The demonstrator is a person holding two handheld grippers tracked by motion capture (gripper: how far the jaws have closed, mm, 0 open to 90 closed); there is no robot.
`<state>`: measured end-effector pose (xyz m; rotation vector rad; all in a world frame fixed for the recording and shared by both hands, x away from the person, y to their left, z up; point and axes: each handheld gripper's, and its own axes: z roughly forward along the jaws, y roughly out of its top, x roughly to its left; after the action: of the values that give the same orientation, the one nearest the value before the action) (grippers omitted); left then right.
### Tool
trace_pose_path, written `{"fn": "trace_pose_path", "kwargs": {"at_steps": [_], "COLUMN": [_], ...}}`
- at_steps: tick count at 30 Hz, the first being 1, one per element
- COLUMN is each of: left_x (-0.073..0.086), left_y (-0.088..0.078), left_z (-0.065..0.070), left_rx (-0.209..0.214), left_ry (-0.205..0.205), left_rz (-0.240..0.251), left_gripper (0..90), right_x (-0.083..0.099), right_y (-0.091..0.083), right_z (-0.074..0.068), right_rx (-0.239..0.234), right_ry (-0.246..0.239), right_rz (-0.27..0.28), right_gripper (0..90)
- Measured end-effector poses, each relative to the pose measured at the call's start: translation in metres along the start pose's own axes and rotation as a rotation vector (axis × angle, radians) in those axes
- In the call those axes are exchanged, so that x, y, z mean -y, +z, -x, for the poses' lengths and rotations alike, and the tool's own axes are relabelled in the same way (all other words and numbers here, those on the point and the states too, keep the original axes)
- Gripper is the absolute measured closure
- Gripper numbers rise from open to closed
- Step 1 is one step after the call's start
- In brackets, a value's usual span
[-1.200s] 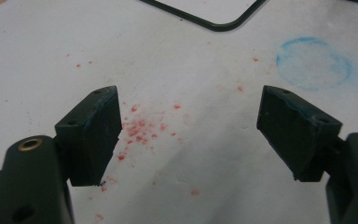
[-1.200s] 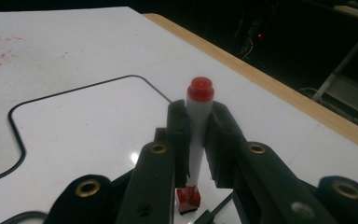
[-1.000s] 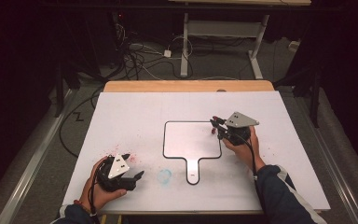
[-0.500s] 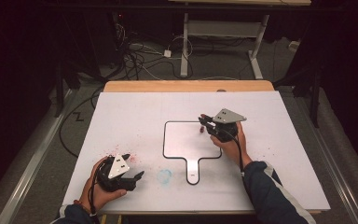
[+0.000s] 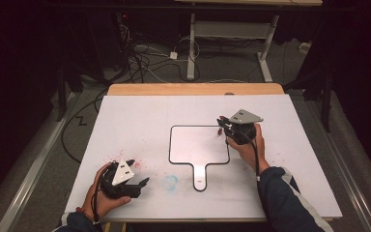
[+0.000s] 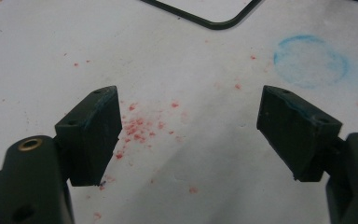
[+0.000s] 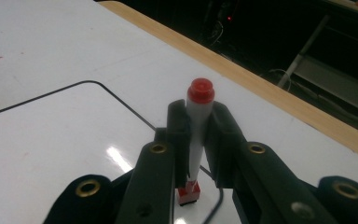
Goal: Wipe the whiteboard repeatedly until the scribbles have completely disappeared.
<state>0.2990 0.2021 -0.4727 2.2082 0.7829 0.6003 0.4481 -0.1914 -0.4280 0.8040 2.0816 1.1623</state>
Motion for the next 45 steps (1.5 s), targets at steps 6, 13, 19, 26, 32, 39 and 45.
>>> {"fn": "trace_pose_path", "kwargs": {"at_steps": [6,13,19,26,32,39,45], "left_x": [0.0,0.0,0.0,-0.001,-0.001,-0.002,-0.003], "left_y": [0.0,-0.001,0.0,0.0,-0.001,0.0,0.003], "left_z": [0.0,0.0,0.0,0.001,0.001,0.0,0.0], "left_rx": [0.004,0.008,0.011,0.01,0.01,0.0,-0.015], "left_ry": [0.009,0.007,0.01,0.011,0.012,0.021,0.042], "left_rz": [-0.006,-0.002,-0.004,-0.004,-0.003,0.01,0.01], "left_gripper": [21.0,21.0,21.0,21.0,21.0,21.0,21.0], "right_x": [0.005,0.005,0.007,0.009,0.009,0.004,0.004], "right_y": [-0.01,-0.026,-0.041,-0.052,-0.058,-0.066,-0.081], "right_z": [0.005,0.001,-0.002,-0.003,-0.011,-0.013,-0.008], "right_rx": [-0.058,-0.124,-0.153,-0.175,-0.215,-0.21,-0.182], "right_ry": [0.048,0.052,0.04,0.035,0.032,0.043,0.058], "right_rz": [0.003,-0.031,-0.059,-0.079,-0.086,-0.046,-0.036], "right_gripper": [81.5,81.5,81.5,81.5,81.4,81.3,81.3]}}
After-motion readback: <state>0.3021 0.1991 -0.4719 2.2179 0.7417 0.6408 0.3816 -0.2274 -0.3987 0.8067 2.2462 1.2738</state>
